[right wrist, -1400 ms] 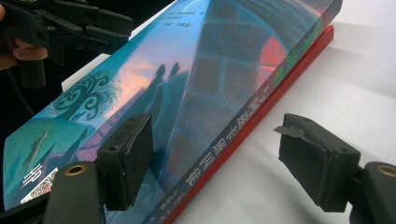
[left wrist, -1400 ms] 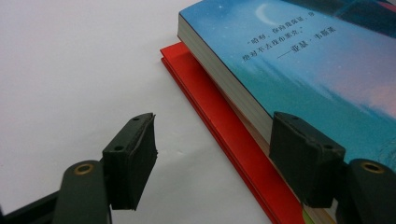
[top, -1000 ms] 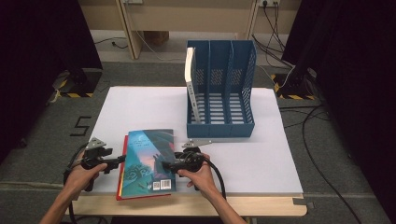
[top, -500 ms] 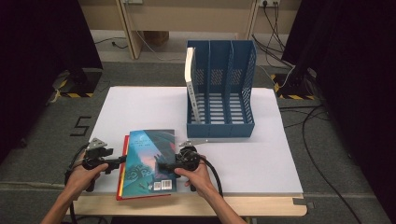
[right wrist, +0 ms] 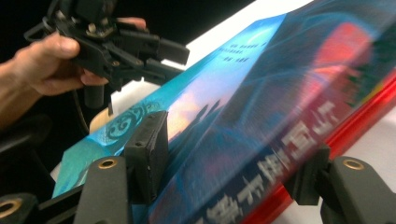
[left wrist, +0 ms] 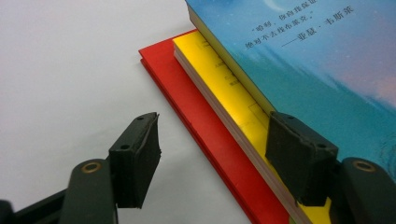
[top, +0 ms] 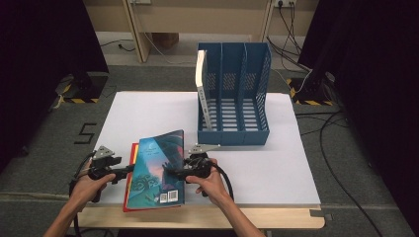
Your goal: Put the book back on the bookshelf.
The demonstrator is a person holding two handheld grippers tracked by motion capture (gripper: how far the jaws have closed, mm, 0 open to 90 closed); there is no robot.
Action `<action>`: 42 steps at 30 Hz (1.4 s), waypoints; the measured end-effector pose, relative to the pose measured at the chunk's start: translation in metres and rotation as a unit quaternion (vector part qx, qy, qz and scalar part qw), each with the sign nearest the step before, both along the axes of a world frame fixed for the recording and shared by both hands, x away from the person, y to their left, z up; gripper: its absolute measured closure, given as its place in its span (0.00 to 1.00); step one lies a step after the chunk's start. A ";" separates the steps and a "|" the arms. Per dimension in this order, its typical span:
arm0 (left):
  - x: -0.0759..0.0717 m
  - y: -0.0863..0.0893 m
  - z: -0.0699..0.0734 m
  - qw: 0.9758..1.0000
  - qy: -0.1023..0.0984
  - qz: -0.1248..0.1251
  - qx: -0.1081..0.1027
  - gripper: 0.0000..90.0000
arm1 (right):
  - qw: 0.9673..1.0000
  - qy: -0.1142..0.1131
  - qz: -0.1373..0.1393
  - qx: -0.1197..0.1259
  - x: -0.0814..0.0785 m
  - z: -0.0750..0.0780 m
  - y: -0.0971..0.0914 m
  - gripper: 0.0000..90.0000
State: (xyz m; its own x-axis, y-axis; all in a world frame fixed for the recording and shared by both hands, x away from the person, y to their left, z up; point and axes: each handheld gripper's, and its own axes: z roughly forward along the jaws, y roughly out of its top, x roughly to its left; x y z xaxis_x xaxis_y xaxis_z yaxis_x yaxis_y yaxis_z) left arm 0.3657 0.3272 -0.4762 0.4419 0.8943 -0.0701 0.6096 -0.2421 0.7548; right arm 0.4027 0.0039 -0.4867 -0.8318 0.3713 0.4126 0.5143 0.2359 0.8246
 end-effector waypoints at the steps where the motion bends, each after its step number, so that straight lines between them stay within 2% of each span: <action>1: 0.000 0.000 0.000 1.000 0.001 0.000 -0.001 0.38 | 1.000 0.005 0.002 -0.004 0.001 -0.001 0.002 0.47; 2: 0.000 0.000 0.000 1.000 0.000 0.000 -0.002 0.38 | 1.000 0.019 0.001 -0.007 0.002 -0.002 0.003 0.48; 6: 0.001 0.001 0.000 1.000 0.000 -0.003 -0.004 0.38 | 0.999 0.039 -0.001 -0.005 0.005 -0.003 0.003 0.50; 9: 0.001 0.001 -0.001 1.000 0.000 -0.003 -0.004 0.38 | 0.999 0.033 0.014 -0.017 0.009 0.002 0.006 0.50; 12: 0.001 0.001 -0.001 1.000 -0.001 -0.003 -0.005 0.38 | 0.999 0.029 0.015 -0.028 0.010 0.006 0.007 0.52; 15: 0.001 0.002 -0.001 1.000 0.000 0.001 -0.007 0.35 | 0.999 0.020 0.009 -0.029 0.008 0.004 0.007 0.55; 17: 0.003 0.005 -0.004 1.000 0.004 0.011 -0.014 0.29 | 0.999 0.021 0.005 -0.024 0.008 0.005 0.006 0.57; 19: 0.006 0.009 -0.006 0.999 0.020 0.020 -0.039 0.22 | 0.999 -0.018 0.003 -0.029 0.005 0.009 0.007 0.59; 21: 0.008 0.012 -0.008 0.998 0.028 0.023 -0.055 0.19 | 0.997 -0.060 0.008 -0.047 0.000 0.017 0.010 0.59; 22: 0.008 0.013 -0.008 0.998 0.029 0.024 -0.056 0.19 | 0.995 -0.087 0.009 -0.055 -0.003 0.023 0.012 0.60; 28: 0.008 0.011 -0.008 0.997 0.030 0.034 -0.056 0.17 | 0.989 -0.143 0.014 -0.044 -0.006 0.034 0.008 0.63; 31: 0.009 0.010 -0.008 0.997 0.028 0.045 -0.055 0.17 | 0.987 -0.157 0.010 -0.039 -0.010 0.037 0.008 0.64; 34: 0.009 0.010 -0.008 0.997 0.025 0.046 -0.055 0.17 | 0.985 -0.168 0.009 -0.029 -0.013 0.041 0.008 0.66; 37: 0.008 0.007 -0.004 0.996 0.018 0.044 -0.072 0.17 | 0.985 -0.174 0.011 -0.020 -0.016 0.045 0.009 0.68; 39: 0.008 0.006 -0.002 0.997 0.009 0.044 -0.069 0.20 | 0.983 -0.184 0.017 -0.018 -0.018 0.048 0.010 0.68; 40: 0.008 0.006 -0.002 0.996 0.008 0.046 -0.072 0.20 | 0.982 -0.186 0.020 -0.014 -0.018 0.049 0.010 0.69; 42: 0.009 0.008 -0.001 0.994 0.011 0.049 -0.096 0.21 | 0.983 -0.185 0.021 -0.008 -0.019 0.051 0.010 0.69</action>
State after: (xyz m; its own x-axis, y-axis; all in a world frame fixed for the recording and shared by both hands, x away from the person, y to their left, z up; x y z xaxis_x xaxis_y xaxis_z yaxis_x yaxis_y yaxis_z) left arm 0.3752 0.3356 -0.4769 0.3489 0.9023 -0.2532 0.6404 -0.0323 0.7674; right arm 0.3836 0.0134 -0.4358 -0.9387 0.3367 0.0738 0.1698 0.2654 0.9490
